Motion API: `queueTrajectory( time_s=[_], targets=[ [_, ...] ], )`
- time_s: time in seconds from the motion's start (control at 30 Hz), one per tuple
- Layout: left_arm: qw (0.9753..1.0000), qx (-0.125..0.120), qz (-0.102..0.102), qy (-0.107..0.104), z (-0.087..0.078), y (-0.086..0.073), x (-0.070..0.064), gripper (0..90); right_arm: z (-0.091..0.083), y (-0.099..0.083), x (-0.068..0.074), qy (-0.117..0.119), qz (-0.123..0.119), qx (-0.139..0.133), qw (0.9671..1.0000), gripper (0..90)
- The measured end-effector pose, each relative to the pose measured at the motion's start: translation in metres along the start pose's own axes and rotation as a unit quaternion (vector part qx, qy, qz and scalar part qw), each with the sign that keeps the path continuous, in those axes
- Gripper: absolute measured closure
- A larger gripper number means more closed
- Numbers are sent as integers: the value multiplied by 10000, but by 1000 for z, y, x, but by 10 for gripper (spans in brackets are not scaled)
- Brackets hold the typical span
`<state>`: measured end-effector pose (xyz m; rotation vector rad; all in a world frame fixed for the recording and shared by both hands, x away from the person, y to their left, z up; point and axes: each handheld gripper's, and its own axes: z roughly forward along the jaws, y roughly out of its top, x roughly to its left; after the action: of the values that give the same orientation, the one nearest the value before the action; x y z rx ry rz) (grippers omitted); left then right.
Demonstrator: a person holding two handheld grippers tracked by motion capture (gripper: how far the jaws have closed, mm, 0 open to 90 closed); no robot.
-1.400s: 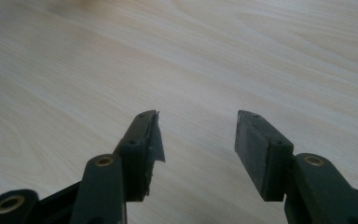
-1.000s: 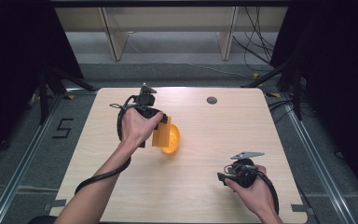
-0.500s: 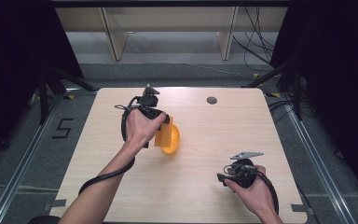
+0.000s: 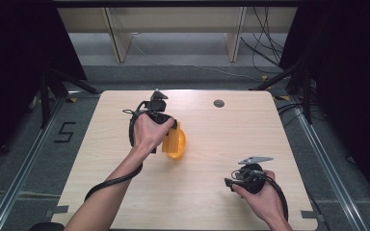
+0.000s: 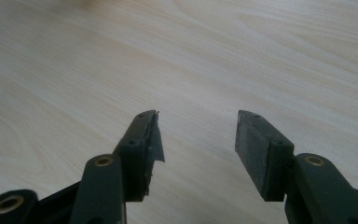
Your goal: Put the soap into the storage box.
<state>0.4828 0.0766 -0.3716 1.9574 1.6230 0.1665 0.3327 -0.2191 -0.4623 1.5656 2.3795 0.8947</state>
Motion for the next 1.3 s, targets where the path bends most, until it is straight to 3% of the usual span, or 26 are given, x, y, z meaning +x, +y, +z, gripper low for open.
queueTrajectory(
  time_s=[0.5, 0.57, 0.6, 0.8, 1.3],
  targets=[
    [9997, 202, -7, 118, 13, 2, 0, 605, 0, 0, -1, 64, -46, 64, 9999, 494],
    [9996, 236, 3, 126, 15, 2, 0, 605, 1, 0, -2, -17, -158, -36, 9999, 494],
    [9997, 228, 6, 124, 16, 2, 0, 605, 4, -1, -2, -6, -97, -172, 9998, 494],
    [9994, 302, -39, 169, 21, 2, 0, 605, 1, 0, 0, 27, -9, -29, 10000, 494],
    [9985, 465, -27, 288, 30, 5, -1, 604, 3, -1, 0, 37, 19, -108, 9999, 493]
  ],
)
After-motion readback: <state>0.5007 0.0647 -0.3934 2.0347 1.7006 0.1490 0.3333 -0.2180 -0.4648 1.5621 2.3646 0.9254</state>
